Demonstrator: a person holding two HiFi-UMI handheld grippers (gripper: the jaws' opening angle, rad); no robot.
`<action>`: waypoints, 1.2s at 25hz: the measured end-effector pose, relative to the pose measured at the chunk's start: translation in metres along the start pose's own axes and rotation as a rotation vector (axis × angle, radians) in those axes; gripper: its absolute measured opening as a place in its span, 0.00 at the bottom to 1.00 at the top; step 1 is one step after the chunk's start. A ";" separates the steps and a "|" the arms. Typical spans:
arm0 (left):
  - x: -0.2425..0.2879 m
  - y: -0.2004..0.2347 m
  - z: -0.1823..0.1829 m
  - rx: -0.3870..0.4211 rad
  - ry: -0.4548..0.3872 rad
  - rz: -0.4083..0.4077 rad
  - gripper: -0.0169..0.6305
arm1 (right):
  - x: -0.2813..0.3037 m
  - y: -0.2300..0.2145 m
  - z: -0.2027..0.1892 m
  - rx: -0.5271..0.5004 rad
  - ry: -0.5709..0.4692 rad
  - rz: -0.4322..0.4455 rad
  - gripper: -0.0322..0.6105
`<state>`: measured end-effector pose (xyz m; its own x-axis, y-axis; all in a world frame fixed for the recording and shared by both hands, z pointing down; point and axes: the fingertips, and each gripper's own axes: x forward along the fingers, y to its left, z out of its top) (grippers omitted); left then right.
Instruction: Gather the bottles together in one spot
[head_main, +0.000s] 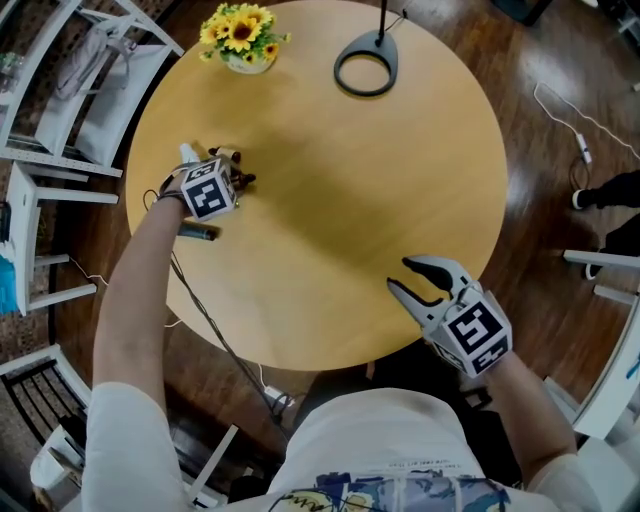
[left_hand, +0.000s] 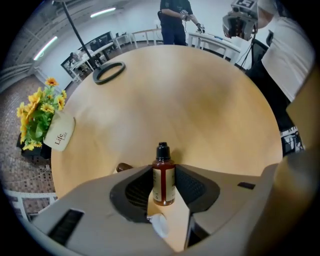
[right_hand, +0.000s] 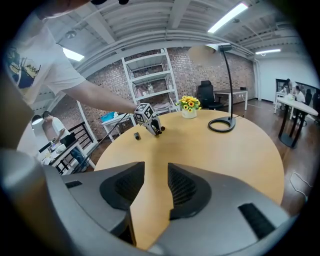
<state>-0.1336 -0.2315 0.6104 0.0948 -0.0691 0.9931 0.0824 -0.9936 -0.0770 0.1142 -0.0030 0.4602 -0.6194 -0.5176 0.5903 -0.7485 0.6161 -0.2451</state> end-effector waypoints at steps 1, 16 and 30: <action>-0.002 0.001 0.004 -0.021 -0.024 0.012 0.24 | 0.000 0.001 -0.002 0.001 -0.001 0.001 0.32; -0.076 0.029 0.167 -0.575 -0.784 0.212 0.24 | -0.018 -0.008 -0.018 0.035 -0.023 -0.028 0.32; -0.061 0.041 0.261 -0.813 -1.090 0.435 0.24 | -0.032 -0.017 -0.041 0.070 0.028 -0.038 0.32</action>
<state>0.1233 -0.2444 0.5236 0.6976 -0.6452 0.3116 -0.6974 -0.7111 0.0888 0.1566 0.0272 0.4771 -0.5843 -0.5223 0.6211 -0.7865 0.5530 -0.2749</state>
